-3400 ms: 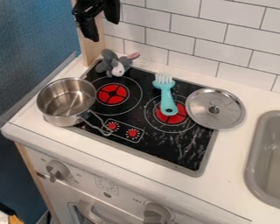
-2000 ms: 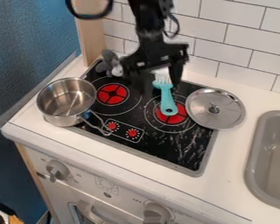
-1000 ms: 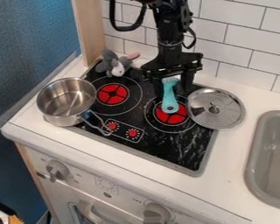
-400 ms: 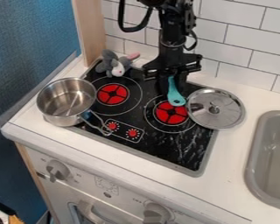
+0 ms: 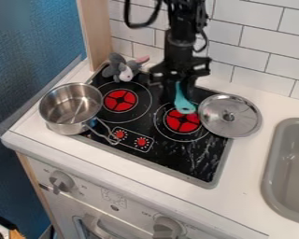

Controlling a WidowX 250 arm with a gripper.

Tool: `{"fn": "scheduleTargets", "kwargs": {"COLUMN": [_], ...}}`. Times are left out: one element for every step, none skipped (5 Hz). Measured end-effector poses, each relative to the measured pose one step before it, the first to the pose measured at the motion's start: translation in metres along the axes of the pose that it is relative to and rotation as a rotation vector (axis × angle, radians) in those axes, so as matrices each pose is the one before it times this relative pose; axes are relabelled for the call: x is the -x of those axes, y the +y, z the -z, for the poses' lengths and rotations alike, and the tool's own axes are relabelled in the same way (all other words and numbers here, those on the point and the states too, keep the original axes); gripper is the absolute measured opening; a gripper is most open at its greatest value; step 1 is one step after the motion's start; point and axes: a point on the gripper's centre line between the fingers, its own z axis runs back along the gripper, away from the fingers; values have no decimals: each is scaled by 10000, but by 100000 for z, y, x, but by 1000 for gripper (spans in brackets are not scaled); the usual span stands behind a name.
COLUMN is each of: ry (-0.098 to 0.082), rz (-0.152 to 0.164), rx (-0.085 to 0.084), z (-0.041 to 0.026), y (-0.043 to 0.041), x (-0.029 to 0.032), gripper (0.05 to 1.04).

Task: Take the blue brush and put it below the right burner

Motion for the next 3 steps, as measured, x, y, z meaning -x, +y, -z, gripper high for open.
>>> {"fn": "scheduleTargets", "kwargs": {"ry": [-371,34,-402], "rz": [-1537,-1450,-1267], "rx": [919,782,16], "z": [-3803,-1267,-53], "y": [1672,1602,1596], "x": [735,2195,3141], "gripper": [328,328,328]}}
